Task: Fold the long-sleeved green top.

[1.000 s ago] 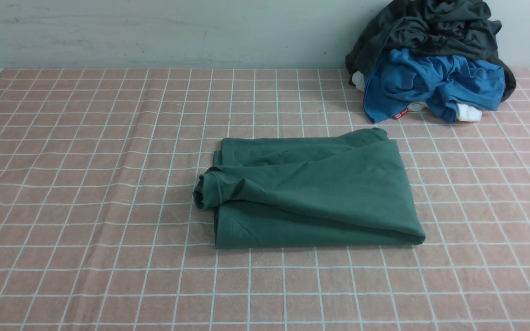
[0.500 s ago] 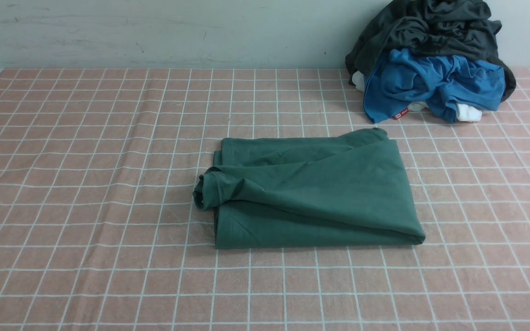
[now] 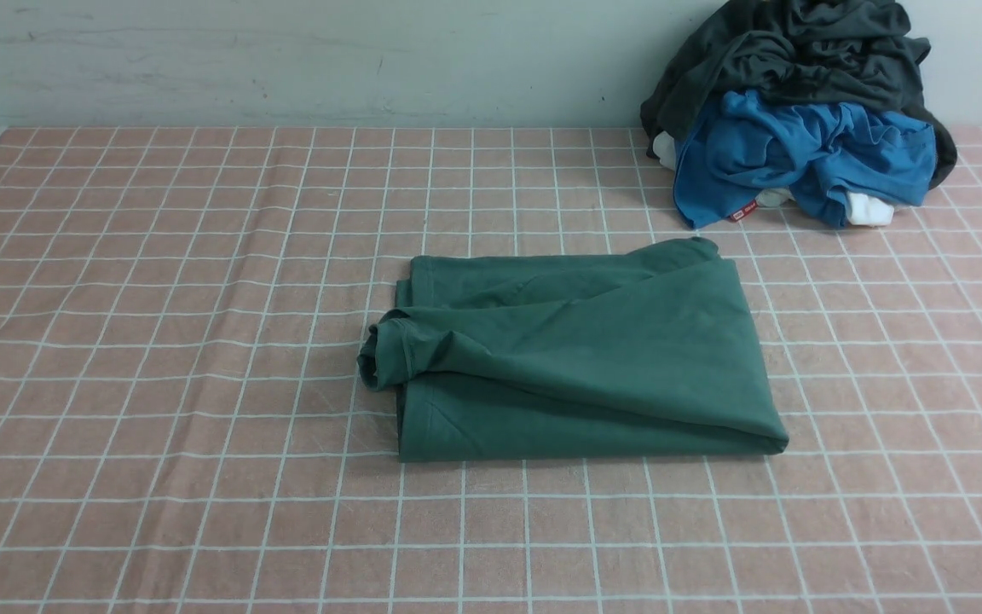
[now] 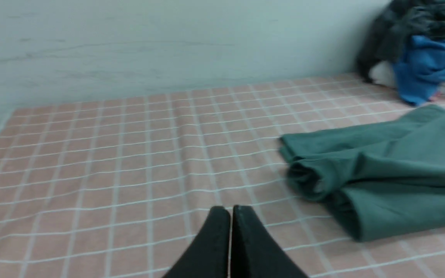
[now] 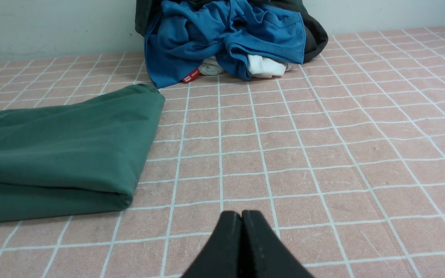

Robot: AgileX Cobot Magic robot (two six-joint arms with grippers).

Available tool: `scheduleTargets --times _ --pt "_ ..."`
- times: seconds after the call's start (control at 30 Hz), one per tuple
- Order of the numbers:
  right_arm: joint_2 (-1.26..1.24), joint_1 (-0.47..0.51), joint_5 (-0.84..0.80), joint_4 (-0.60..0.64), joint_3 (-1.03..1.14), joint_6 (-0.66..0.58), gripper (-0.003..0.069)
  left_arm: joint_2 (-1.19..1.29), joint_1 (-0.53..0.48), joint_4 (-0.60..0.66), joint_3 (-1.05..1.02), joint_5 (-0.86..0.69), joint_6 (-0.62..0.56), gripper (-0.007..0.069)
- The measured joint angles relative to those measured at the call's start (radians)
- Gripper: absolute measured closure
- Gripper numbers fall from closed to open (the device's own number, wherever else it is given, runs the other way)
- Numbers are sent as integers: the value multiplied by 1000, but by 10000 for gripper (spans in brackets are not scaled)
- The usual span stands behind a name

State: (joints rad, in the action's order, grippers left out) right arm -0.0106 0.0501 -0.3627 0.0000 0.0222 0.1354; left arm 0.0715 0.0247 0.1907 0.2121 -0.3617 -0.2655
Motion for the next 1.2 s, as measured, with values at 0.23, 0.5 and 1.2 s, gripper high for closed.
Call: scheduleTargets --times 0.23,0.5,1.2 --pt "0 0 0 0 0 0 673 -82 -9 -202 -229 64 194 627" --pt "0 0 0 0 0 0 673 -82 -22 -208 -230 16 280 627" --pt "0 0 0 0 0 0 673 -82 -84 -208 -230 21 266 627"
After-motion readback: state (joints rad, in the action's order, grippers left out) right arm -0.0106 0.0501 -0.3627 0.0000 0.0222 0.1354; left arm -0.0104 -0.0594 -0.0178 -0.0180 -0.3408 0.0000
